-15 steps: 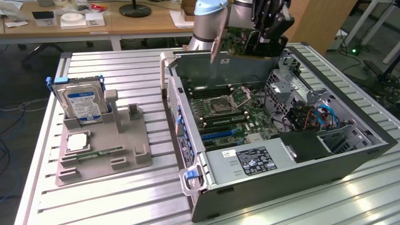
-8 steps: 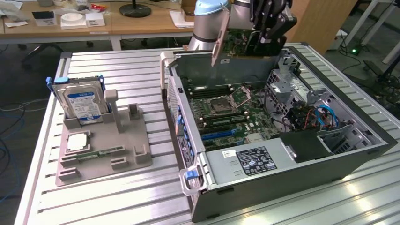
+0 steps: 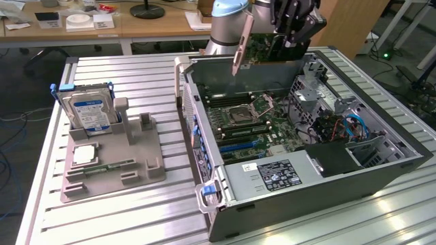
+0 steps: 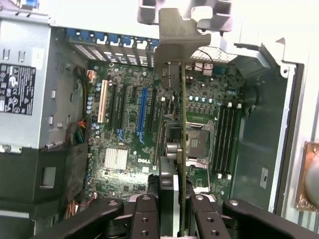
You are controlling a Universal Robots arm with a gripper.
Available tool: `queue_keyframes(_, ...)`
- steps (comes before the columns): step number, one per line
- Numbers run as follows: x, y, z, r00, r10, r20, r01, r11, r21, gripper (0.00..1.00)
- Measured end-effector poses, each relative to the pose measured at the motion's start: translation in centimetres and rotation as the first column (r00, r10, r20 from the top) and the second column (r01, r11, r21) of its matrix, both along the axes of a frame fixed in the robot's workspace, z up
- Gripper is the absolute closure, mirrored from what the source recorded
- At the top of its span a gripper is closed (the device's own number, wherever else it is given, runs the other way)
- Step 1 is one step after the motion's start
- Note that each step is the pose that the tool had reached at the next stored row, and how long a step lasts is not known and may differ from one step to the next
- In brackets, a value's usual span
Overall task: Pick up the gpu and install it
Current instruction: 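Insert the gpu into the slot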
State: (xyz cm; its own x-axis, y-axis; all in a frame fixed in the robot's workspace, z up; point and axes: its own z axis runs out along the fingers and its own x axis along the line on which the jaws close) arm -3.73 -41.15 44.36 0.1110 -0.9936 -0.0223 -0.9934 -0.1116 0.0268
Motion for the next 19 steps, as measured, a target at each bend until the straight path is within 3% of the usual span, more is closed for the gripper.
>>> queue_keyframes(7, 0.0, -0.03, -0.03, 0.9949, 0.1, 0.0001, -0.1, 0.9949, 0.0002, 0.72)
queue_keyframes(13, 0.0, -0.04, -0.05, 0.9824, 0.187, 0.0001, -0.187, 0.9824, 0.0001, 0.72)
queue_keyframes(16, -0.16, -0.1, -0.36, 0.983, 0.183, 0.0046, -0.183, 0.983, -0.0015, 0.72)
queue_keyframes(19, -0.17, -0.1, -0.83, 0.9891, 0.147, 0.0068, -0.147, 0.9891, -0.0028, 0.72)
